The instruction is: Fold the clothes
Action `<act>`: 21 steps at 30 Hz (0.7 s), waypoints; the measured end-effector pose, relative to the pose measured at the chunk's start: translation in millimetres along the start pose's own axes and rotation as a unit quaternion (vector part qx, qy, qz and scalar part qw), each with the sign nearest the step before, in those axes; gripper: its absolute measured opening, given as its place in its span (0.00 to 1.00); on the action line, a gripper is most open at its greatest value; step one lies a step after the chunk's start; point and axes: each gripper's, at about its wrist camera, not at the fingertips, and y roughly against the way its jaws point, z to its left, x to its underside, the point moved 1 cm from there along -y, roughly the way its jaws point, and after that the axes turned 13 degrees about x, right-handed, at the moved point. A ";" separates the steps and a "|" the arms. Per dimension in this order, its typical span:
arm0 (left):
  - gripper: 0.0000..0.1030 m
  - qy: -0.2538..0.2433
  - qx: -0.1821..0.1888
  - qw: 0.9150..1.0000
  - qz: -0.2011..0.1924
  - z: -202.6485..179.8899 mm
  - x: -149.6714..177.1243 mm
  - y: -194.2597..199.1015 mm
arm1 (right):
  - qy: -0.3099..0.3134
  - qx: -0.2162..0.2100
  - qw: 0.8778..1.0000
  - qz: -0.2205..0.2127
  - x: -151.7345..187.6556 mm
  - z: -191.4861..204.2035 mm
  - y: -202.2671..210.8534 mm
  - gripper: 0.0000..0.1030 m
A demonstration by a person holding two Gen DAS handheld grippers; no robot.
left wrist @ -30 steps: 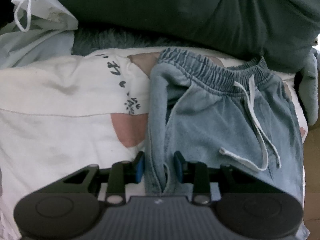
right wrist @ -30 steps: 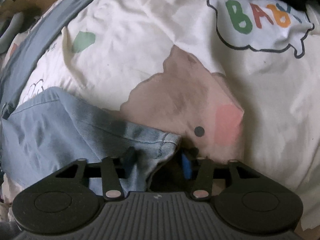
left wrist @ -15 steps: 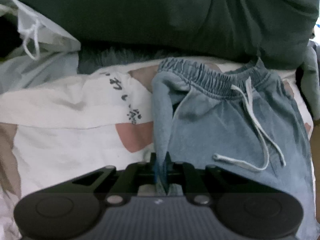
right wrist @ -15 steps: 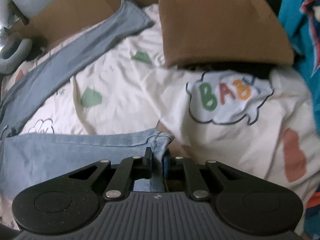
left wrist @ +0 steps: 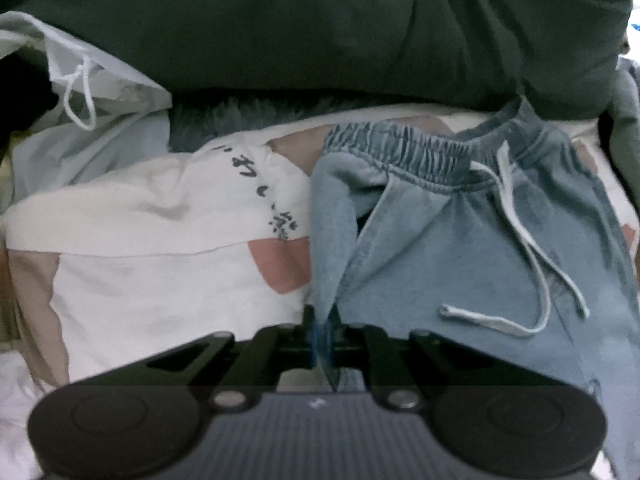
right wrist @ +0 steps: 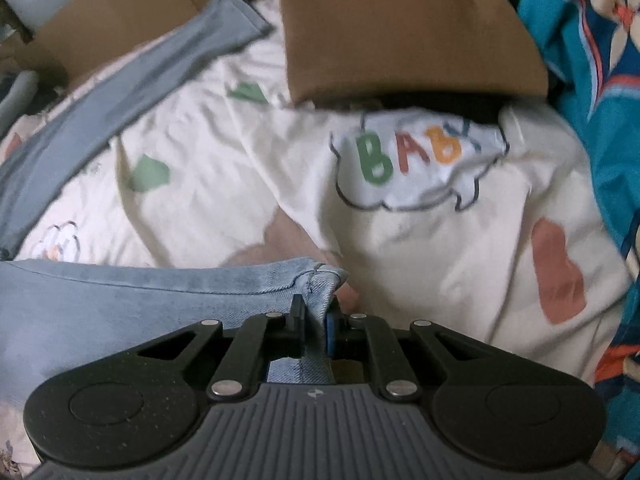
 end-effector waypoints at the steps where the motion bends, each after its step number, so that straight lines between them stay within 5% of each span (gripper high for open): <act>1: 0.04 0.006 0.001 1.000 0.002 1.8 -0.3 -3.2 | -0.005 0.000 1.000 0.003 0.6 -0.6 -5.5 0.08; 8: 0.13 0.049 0.026 0.998 0.004 15.3 4.8 -9.1 | -0.049 -0.001 0.998 0.027 1.4 -15.0 -31.3 0.20; 11: 0.15 0.065 0.044 0.997 0.001 20.9 9.5 -6.9 | -0.067 -0.028 0.996 0.044 7.2 -27.3 -30.0 0.42; 21: 0.21 0.076 0.068 0.995 0.013 20.2 18.6 -2.9 | -0.060 -0.064 0.987 0.133 55.4 -43.0 -31.4 0.42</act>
